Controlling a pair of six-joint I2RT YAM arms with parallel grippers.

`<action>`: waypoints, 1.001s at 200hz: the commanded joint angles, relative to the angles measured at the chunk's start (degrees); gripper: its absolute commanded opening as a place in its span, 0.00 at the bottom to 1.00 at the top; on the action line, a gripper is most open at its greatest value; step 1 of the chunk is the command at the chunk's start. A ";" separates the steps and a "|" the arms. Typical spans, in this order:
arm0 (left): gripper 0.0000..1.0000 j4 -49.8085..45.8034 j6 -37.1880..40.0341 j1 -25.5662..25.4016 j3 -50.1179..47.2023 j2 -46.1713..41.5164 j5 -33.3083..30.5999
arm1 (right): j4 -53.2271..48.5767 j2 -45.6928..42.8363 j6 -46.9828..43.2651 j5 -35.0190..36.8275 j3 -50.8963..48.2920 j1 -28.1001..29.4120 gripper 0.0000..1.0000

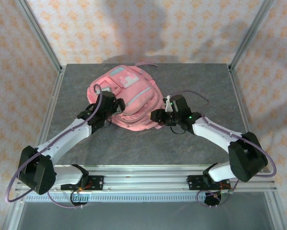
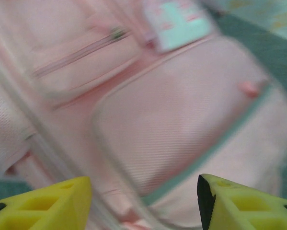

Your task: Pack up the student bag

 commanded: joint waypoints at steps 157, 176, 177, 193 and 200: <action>0.00 12.92 -5.61 3.98 1.74 12.55 17.71 | 6.69 12.94 1.48 8.95 10.64 15.45 0.43; 0.00 14.95 -8.23 3.53 0.08 10.55 20.30 | 7.17 14.18 2.92 10.42 11.63 15.58 0.43; 0.00 14.98 -8.37 3.48 0.05 10.48 20.39 | 7.21 14.21 3.05 10.63 11.65 15.58 0.43; 0.00 15.35 -10.21 2.49 -0.46 9.19 21.40 | 7.92 14.58 4.67 12.50 11.67 15.58 0.42; 0.00 16.01 -11.24 1.82 -1.00 8.57 21.70 | 8.41 14.67 5.49 13.12 11.67 15.56 0.42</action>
